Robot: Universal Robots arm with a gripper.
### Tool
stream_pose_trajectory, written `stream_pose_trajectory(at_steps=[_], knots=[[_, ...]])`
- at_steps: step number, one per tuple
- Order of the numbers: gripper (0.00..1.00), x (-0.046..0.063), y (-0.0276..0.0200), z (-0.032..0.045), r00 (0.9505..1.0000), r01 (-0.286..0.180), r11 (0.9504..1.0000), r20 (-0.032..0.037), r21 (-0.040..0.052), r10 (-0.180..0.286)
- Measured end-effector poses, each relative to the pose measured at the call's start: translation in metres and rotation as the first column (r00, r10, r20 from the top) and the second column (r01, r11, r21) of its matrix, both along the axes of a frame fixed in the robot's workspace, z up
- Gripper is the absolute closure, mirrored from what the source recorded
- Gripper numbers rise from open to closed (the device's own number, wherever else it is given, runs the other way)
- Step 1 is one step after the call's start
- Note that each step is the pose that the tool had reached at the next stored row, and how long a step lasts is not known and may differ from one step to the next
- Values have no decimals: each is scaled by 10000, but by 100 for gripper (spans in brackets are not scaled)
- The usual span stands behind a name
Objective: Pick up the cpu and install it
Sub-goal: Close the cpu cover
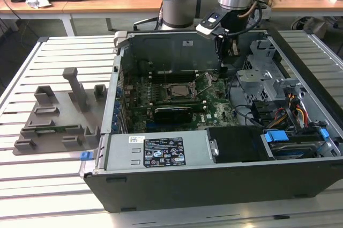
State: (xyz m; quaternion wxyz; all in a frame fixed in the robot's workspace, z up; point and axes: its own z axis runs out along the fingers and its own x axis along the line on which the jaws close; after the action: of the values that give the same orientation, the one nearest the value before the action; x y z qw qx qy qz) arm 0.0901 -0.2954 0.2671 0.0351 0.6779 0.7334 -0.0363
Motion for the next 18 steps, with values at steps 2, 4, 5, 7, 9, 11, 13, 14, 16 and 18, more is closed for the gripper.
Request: stream_pose_trajectory(at_steps=[2, 4, 5, 7, 9, 11, 13, 14, 16, 18], knots=[[89, 0, 0, 0, 10000, -9, 10000, 1, 0, 9], [89, 0, 0, -1, 10000, -9, 10000, 1, -1, 9], [89, 0, 0, -2, 10000, -10, 10000, 1, -1, 10], [89, 0, 0, -9, 10000, -9, 10000, 1, 2, 9], [89, 0, 0, -19, 10000, -9, 10000, 0, 0, 9], [89, 0, 0, -29, 10000, -9, 10000, 1, -1, 9], [89, 1, 0, -37, 10000, -8, 10000, 1, -1, 8], [89, 1, 0, -42, 10000, -9, 10000, 1, 0, 9], [89, 1, 0, -50, 10000, -9, 10000, 1, 0, 9], [89, 1, 0, -67, 10000, -9, 10000, 1, 0, 9]])
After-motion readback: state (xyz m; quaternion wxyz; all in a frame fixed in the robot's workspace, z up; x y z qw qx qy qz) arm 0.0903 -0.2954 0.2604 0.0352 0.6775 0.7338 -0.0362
